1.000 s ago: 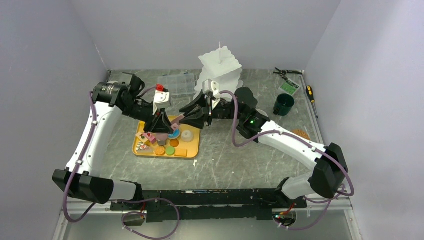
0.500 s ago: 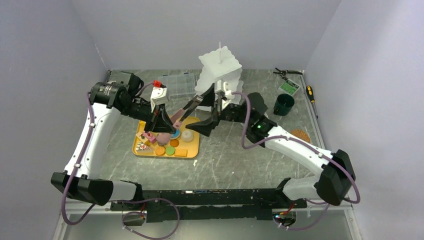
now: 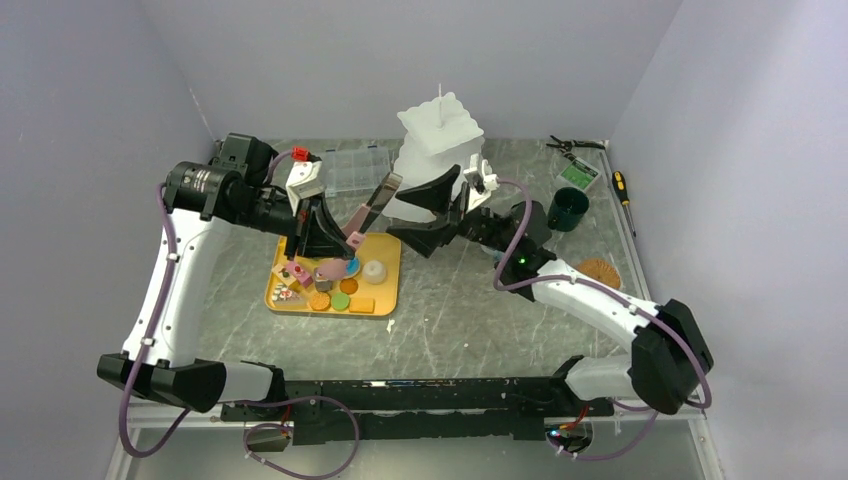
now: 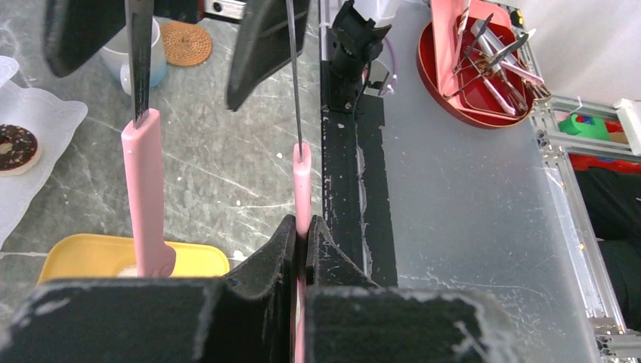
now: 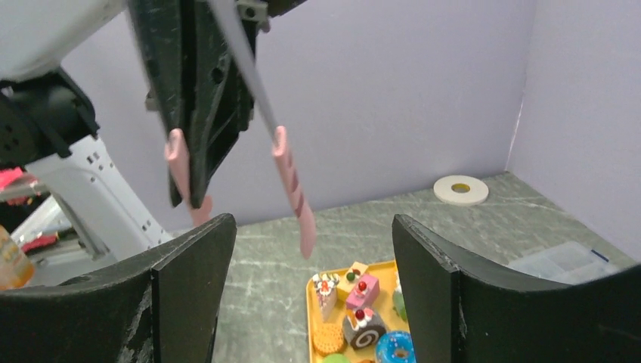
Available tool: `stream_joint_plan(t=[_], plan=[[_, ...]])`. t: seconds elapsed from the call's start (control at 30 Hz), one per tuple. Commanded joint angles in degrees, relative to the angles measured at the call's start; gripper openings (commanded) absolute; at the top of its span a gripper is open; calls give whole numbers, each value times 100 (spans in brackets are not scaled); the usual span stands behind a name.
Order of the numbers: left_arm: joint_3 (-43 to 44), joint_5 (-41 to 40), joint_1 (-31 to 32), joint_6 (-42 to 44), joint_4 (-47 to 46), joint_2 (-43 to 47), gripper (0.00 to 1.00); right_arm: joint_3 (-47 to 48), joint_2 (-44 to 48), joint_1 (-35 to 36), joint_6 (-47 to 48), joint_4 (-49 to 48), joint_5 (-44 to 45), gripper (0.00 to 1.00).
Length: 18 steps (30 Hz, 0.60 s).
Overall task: Serve the afternoon tea
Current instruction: Adjust the clamp.
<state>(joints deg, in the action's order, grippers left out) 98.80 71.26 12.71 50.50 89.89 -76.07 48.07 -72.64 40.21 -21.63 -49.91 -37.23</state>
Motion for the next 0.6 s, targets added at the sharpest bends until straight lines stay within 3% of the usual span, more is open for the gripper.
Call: stream_joint_plan(t=[0.0,0.57], plan=[[-17,384,-3,-403,38,249,3,393,-311,46,-718,-1379,367,79],[-477,292,-9,-1071,-894,637,3,1309,-1015,470,-950,-1616,451,63]])
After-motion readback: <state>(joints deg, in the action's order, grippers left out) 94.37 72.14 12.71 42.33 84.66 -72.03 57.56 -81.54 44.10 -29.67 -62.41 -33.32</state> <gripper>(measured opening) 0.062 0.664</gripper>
